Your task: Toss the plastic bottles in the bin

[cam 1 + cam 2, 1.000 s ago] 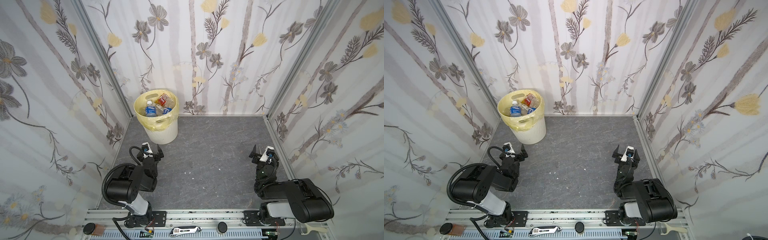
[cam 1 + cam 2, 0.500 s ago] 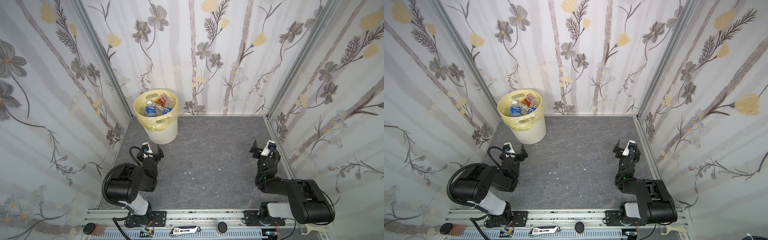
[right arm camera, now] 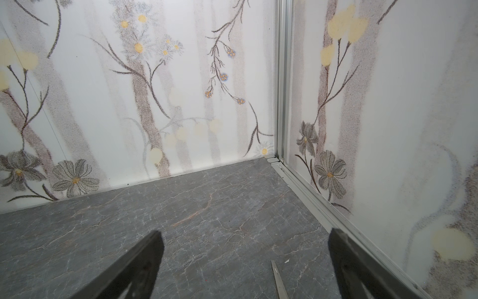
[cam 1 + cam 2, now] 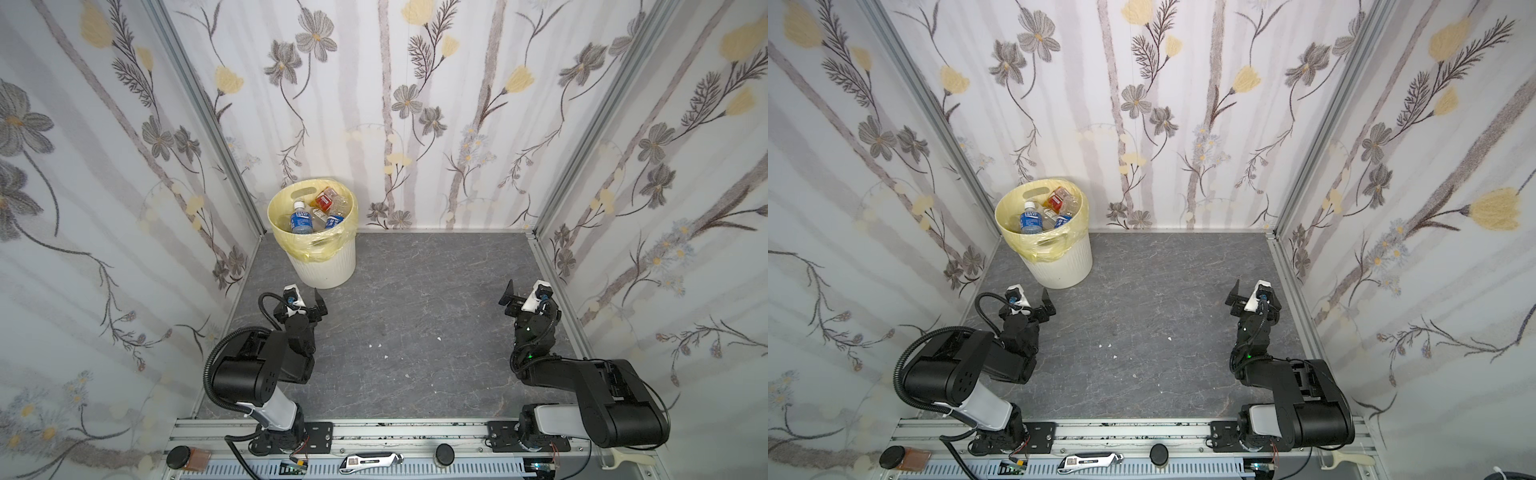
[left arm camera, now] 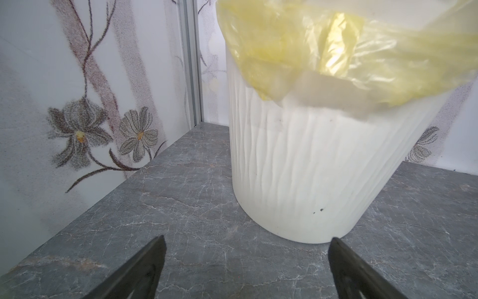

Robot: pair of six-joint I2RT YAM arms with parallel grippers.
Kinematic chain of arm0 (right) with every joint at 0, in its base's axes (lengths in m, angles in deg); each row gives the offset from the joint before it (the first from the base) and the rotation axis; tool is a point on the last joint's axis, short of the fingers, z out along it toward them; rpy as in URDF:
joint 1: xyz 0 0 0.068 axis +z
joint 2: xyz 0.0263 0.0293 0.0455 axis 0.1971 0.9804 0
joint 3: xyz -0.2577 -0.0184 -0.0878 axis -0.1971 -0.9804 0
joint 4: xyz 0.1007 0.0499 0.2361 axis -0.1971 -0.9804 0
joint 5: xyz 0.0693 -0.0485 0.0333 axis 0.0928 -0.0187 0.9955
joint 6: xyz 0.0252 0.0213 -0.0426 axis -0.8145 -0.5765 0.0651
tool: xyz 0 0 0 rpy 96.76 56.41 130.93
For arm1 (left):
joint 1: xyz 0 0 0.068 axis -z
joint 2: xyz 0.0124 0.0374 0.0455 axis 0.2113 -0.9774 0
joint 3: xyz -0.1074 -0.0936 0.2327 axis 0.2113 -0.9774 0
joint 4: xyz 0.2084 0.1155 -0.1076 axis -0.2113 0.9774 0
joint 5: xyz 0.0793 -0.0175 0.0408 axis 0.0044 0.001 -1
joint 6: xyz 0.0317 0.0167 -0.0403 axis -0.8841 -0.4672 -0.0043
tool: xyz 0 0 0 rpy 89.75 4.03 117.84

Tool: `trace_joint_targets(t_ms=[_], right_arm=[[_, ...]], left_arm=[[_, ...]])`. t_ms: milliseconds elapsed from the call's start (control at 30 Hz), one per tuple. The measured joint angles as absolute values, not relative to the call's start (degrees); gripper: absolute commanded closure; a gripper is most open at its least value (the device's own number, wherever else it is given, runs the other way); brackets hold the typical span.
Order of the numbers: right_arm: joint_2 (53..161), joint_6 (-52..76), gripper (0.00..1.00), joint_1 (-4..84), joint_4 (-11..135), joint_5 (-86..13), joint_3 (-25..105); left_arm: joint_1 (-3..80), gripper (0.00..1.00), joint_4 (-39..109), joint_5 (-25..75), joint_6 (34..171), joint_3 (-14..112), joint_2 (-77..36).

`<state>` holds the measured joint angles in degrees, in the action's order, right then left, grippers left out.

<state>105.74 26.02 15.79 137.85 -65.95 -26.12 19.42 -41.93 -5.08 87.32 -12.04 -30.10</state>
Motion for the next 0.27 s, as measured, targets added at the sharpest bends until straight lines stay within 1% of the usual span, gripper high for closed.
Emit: trace_joint_targets(t_ms=[267], right_arm=[[105.77,26.02,0.00,15.79,137.63,-65.80,-25.68]], left_arm=[[19.40,0.00,-41.93,-5.08,87.32,-12.04,-30.10]])
